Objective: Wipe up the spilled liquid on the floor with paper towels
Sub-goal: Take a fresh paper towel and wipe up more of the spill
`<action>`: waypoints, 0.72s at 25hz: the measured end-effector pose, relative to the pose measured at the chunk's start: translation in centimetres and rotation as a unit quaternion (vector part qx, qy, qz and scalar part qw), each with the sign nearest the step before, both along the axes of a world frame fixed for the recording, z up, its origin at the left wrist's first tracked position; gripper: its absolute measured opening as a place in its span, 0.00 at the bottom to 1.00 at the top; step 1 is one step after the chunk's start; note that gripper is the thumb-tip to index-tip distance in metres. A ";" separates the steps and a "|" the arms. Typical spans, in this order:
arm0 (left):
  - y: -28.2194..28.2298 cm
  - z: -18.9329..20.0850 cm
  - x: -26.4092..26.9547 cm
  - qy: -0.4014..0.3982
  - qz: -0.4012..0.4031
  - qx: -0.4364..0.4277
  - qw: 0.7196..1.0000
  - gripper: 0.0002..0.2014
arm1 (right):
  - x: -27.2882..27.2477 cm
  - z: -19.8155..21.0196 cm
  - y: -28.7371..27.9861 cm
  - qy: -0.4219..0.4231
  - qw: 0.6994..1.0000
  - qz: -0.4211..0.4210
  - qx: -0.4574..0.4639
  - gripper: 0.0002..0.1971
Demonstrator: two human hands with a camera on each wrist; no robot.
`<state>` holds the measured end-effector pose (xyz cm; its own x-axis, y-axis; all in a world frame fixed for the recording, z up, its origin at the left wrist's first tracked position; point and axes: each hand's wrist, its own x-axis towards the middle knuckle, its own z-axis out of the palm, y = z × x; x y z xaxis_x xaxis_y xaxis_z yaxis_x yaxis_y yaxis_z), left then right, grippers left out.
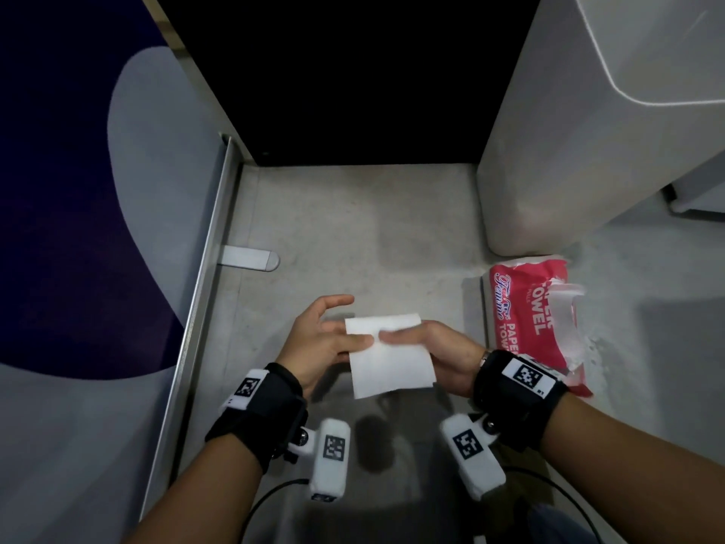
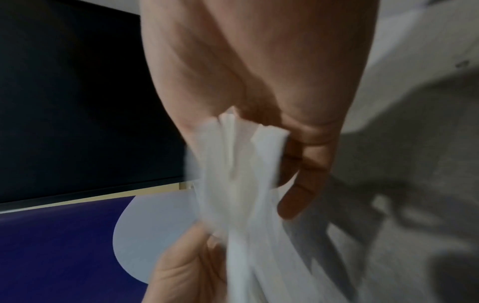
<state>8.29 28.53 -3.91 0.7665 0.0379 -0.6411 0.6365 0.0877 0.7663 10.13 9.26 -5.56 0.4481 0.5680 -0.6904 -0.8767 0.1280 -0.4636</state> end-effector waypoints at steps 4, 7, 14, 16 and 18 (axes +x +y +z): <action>1.8 -1.8 -0.1 -0.042 -0.021 0.163 0.986 0.26 | 3.3 -0.5 0.2 -0.143 0.961 -0.057 -0.228 0.12; 5.6 -3.4 -0.1 -0.028 -0.106 0.348 0.931 0.24 | 8.3 -0.1 0.0 -0.387 0.785 0.011 -0.483 0.11; 10.7 -7.0 -2.4 0.096 -0.289 0.516 0.801 0.50 | 9.5 -6.3 0.8 -0.506 0.613 0.292 -0.532 0.31; 10.9 -7.8 -2.6 0.111 -0.301 0.503 0.803 0.56 | 8.3 -8.0 2.0 -0.506 0.594 0.300 -0.548 0.29; 11.1 -8.3 -2.8 0.113 -0.303 0.496 0.806 0.58 | 8.0 -8.9 3.5 -0.495 0.592 0.309 -0.556 0.29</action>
<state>5.50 39.67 -12.18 0.7052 0.2793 -0.6517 0.4650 -0.8761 0.1277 18.08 12.74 -14.43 0.8896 0.2751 -0.3645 0.1748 -0.9425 -0.2848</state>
